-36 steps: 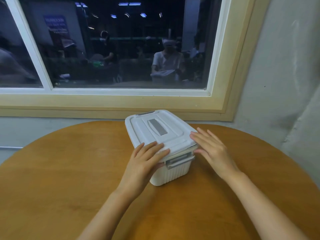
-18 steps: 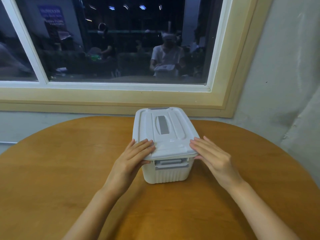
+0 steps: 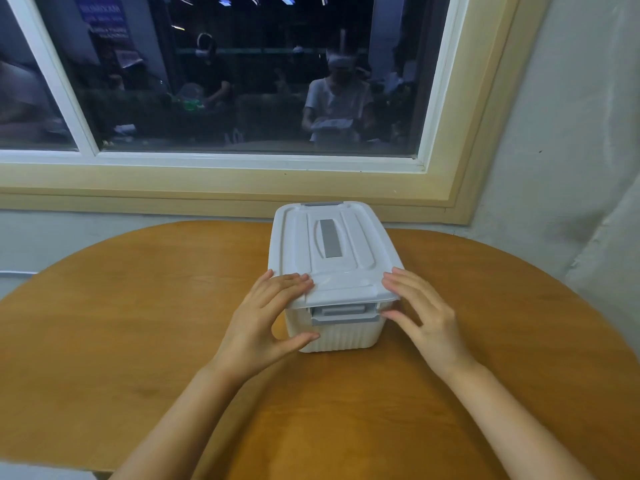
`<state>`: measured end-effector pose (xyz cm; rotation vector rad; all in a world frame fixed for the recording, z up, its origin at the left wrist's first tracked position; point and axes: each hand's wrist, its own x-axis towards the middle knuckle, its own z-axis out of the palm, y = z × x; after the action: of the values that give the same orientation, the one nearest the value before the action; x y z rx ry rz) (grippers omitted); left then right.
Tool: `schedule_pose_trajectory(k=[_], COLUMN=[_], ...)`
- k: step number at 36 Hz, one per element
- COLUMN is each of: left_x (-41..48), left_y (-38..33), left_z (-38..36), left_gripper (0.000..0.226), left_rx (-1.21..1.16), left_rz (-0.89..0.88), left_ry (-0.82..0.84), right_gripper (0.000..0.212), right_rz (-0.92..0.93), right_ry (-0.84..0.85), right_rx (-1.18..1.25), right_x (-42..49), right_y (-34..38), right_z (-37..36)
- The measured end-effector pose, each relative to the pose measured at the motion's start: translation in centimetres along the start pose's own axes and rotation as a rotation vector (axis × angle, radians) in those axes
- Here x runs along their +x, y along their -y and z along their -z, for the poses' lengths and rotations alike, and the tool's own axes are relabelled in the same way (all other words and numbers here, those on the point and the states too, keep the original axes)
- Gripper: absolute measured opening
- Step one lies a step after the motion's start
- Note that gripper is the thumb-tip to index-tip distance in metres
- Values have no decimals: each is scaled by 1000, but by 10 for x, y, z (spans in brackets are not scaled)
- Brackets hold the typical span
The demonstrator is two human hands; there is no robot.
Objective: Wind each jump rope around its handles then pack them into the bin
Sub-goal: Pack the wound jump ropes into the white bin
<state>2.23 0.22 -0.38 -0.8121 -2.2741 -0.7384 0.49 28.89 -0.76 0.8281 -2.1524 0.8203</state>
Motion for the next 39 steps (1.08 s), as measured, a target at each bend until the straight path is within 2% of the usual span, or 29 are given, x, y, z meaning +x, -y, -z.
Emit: schedule_pose_trajectory(k=[5, 9, 16, 22, 27, 30, 33, 36, 39], left_x=[0, 1, 2, 2, 4, 5, 6, 7, 7], left_y=[0, 2, 4, 3, 3, 2, 1, 0, -2], left_z=[0, 1, 1, 0, -3, -6, -8, -11, -11], left_gripper=[64, 62, 61, 60, 59, 56, 53, 47, 43], left_rx=[-29, -67, -99, -103, -90, -89, -83, -90, -106], left_rz=[35, 50, 48, 32, 4, -8, -5, 7, 22], left_ry=[-2, -3, -13, -26, -52, -85, -114, -143, -161], right_gripper=[47, 43, 43, 43, 33, 31, 37, 56, 65], right_rz=[10, 103, 126, 232, 240, 216, 134, 70, -5], right_ry=[-27, 52, 110, -2, -152, -185, -138, -83, -82], right_rx=[-81, -81, -52, -138, -182, -185, -127, -124, -99], right_x=[12, 16, 20, 16, 7, 1, -4, -5, -3], right_y=[-1, -9, -8, -14, -13, -12, -11, -8, -2], right_z=[3, 13, 18, 14, 0, -6, -9, -8, -9])
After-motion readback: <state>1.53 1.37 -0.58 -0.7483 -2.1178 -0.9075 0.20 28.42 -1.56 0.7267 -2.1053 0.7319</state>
